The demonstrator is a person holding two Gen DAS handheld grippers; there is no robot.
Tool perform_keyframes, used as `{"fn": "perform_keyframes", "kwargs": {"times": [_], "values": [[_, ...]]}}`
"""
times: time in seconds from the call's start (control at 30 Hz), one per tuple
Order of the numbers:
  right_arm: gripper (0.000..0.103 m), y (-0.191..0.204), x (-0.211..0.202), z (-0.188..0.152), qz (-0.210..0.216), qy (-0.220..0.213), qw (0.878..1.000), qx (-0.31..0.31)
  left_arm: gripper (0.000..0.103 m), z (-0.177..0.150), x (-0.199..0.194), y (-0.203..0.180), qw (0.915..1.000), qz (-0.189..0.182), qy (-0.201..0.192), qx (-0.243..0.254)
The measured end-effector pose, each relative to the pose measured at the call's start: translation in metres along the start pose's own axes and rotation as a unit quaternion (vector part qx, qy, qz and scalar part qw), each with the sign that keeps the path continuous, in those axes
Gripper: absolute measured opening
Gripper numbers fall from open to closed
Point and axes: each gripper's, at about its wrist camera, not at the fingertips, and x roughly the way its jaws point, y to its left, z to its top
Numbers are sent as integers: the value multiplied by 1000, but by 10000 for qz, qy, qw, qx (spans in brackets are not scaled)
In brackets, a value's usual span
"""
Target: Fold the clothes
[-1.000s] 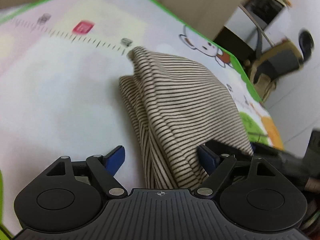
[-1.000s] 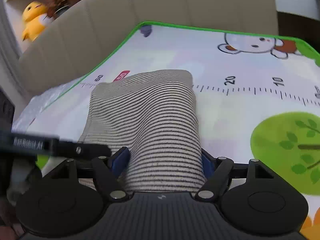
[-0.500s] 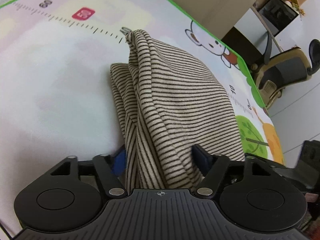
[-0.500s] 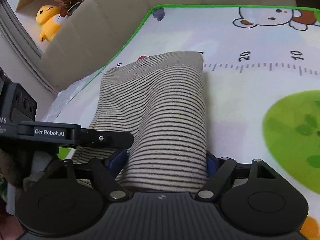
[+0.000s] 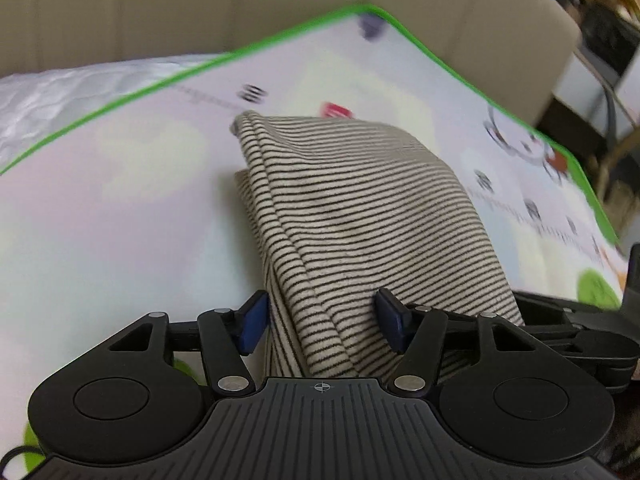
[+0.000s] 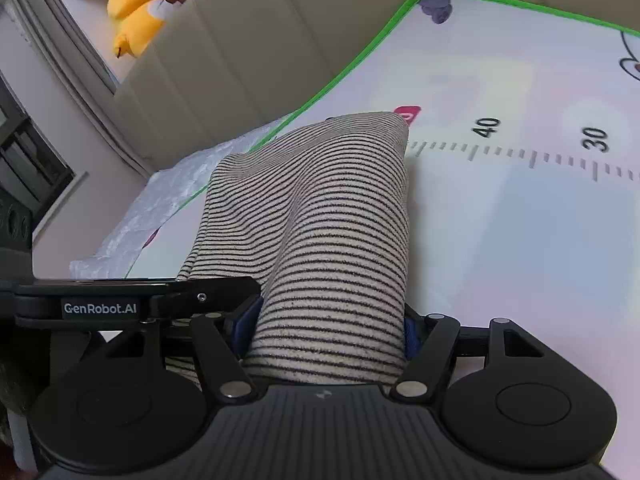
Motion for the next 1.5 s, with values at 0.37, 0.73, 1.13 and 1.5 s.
{"fn": "perform_keyframes", "kwargs": {"times": [0.37,0.73,1.13,1.5], "values": [[77,9,-24,22,-479,-393,9979,-211,63,0,-6,20,9996,-151,-222,-58],[61,17,13,62,-357,-334,9988,47,56,-13,-18,33,9978,-254,-267,-548],[67,26,21,59,-1237,-82,9881,-912,60,-4,-10,52,9953,-350,-452,-779],[91,24,-2,0,-1566,-117,9865,-455,61,-10,-6,41,9965,-129,-780,-284]]}}
